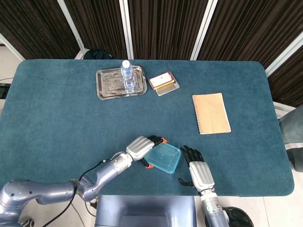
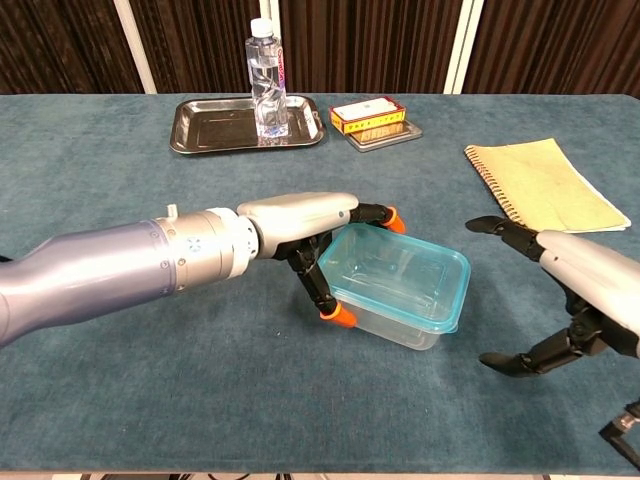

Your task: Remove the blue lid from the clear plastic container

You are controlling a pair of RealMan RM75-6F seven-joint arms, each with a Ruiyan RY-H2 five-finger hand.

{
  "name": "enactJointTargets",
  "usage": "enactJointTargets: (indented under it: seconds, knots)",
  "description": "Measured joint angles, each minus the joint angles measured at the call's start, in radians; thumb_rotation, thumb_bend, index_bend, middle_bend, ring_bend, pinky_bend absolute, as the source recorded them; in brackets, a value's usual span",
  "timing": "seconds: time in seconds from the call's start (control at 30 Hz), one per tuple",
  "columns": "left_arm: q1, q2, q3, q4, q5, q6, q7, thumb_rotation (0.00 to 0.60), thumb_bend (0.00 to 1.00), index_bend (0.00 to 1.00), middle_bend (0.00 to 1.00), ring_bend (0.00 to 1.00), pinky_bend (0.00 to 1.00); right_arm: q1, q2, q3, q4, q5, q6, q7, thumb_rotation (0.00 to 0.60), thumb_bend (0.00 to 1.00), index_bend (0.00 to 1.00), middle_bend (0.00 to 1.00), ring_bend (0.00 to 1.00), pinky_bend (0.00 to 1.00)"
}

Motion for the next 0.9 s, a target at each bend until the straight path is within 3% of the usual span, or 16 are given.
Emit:
enactJointTargets:
  seconds: [0.9]
  knots:
    - [-0.002, 0.015, 0.001, -0.035, -0.049, 0.004, 0.040, 0.600, 0.19, 0.41, 0.43, 0.36, 0.45, 0.003, -0.106, 0.013, 0.004, 0.044, 0.037, 0.005, 0.600, 0.28, 0.00, 0.00, 0.00, 0.00]
